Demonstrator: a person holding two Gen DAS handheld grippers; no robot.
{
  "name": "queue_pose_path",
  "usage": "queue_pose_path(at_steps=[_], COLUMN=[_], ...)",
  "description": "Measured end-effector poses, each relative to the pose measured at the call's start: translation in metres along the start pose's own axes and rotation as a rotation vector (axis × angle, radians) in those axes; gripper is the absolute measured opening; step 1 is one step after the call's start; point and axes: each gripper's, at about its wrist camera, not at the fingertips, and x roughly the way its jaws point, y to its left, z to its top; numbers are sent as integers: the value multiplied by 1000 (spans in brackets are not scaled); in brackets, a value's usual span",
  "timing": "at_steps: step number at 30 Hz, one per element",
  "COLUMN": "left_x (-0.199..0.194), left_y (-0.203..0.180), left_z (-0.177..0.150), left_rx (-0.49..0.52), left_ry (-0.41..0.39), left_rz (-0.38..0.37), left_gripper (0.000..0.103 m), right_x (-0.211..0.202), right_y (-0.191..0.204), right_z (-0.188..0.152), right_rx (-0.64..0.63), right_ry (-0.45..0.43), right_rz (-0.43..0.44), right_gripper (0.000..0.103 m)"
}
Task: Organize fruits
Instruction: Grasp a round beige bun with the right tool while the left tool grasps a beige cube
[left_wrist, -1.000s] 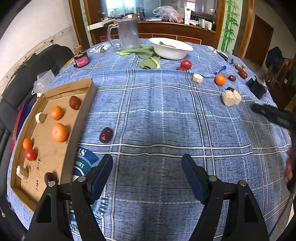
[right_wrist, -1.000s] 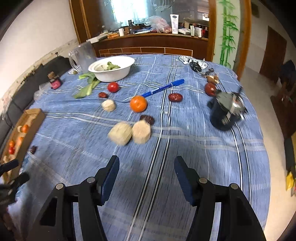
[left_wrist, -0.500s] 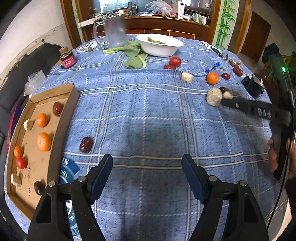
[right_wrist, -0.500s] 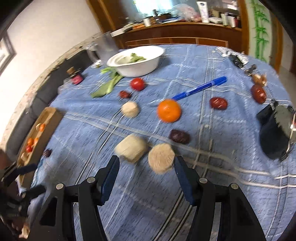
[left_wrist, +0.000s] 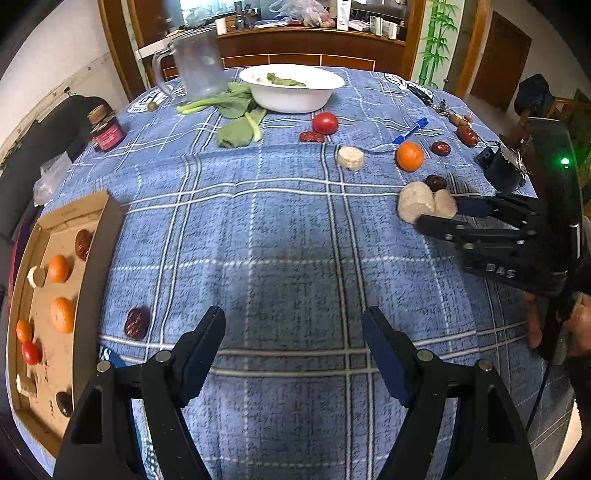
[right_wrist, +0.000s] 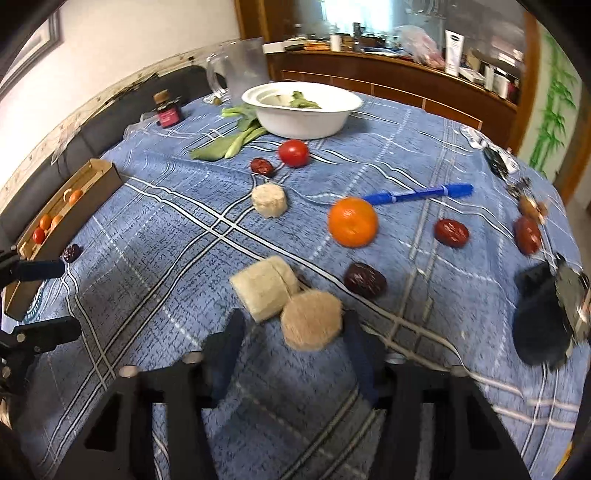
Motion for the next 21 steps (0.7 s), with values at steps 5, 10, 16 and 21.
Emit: queue_pose_path(at_steps=[5, 10, 16, 21], left_x=[8, 25, 51, 64], left_y=[-22, -43, -70, -98], left_z=[19, 49, 81, 91], left_rx=[48, 40, 26, 52], left_ry=[-15, -16, -11, -18], left_rz=[-12, -69, -104, -136], left_gripper=[76, 76, 76, 76], right_x=[-5, -35, -63, -66], right_y=[-9, -24, -37, -49], right_z=[-4, -24, -59, -73], right_rx=[24, 128, 193, 245], right_ry=[-6, -40, -48, -41], right_rz=[-2, -25, -106, -122], right_gripper=[33, 33, 33, 34])
